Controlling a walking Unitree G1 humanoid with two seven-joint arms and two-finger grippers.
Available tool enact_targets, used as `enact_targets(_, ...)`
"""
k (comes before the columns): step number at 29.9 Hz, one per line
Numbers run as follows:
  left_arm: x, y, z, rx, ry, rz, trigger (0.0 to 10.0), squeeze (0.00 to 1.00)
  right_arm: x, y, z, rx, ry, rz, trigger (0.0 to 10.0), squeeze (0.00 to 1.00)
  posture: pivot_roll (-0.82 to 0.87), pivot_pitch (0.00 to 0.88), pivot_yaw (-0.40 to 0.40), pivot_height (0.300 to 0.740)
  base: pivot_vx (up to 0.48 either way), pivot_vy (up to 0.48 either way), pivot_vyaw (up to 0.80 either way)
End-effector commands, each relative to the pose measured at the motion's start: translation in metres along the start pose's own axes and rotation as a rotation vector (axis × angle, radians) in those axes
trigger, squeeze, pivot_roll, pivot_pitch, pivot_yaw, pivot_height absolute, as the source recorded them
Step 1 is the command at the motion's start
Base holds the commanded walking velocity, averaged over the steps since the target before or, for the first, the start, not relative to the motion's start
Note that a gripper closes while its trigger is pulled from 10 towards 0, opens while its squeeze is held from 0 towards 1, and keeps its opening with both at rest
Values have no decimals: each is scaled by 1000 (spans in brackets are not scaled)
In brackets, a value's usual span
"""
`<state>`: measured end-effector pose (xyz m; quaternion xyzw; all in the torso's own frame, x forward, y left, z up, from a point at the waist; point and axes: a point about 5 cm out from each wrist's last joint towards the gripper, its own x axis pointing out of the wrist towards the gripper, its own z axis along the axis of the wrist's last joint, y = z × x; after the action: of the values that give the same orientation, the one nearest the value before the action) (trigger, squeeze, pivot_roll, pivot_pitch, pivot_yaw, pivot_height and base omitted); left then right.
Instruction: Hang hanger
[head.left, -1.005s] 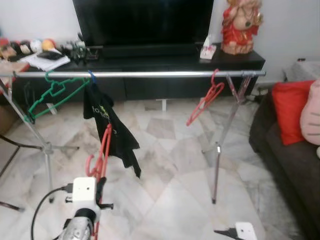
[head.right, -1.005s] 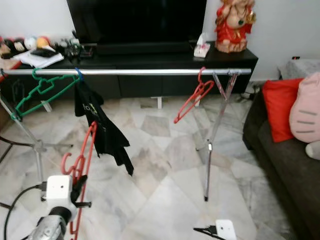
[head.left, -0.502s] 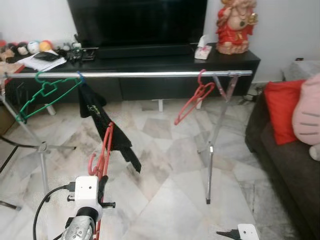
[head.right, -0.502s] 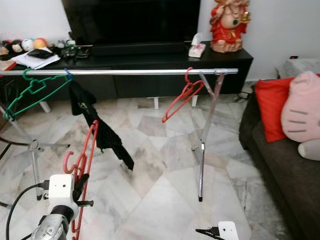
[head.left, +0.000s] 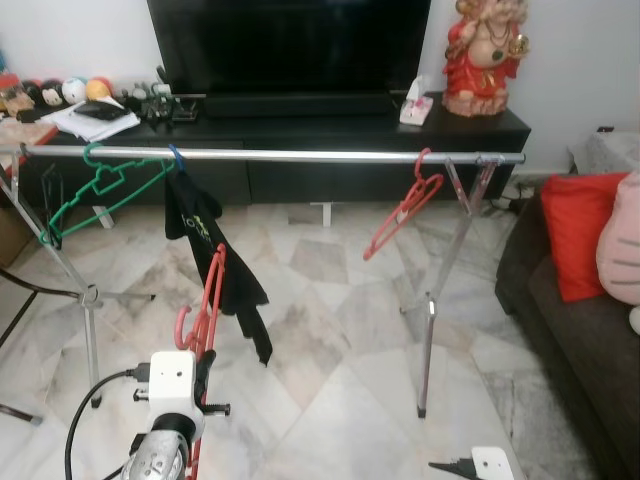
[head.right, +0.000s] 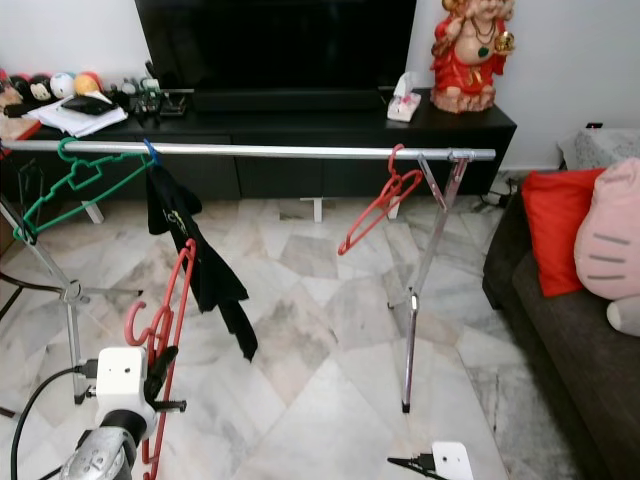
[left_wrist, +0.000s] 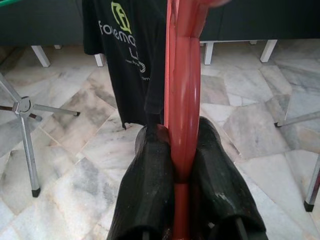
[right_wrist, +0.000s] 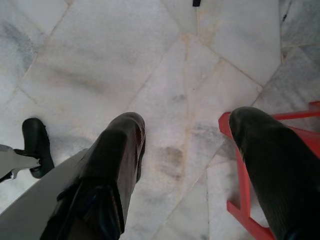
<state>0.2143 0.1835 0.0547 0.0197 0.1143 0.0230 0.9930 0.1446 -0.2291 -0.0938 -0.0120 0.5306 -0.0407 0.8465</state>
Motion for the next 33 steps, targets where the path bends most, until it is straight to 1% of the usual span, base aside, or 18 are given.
enact_targets(1,2,-2,4,2,-14,-9,10000,0,0,-1,3,-1,-10,-7,10000,0,-46,0,-18,740,390,0,0)
enact_targets(16,3,-4,5,9,-14,-14,10000,0,0,-3,4,-3,2,-18,10000,0,-42,0,-24,740,396,0,0)
enact_targets(22,3,-5,5,9,-11,-19,10000,0,0,-3,4,-11,12,-18,10000,0,-49,0,-18,740,401,0,-574)
enact_targets(26,3,-5,5,16,-12,-22,10000,0,0,-3,4,-27,16,-23,10000,0,-45,0,-19,740,401,0,0)
enact_targets(33,4,-4,6,16,-12,-16,10000,0,0,-2,5,-21,9,-19,10000,0,-43,0,-20,740,401,0,0)
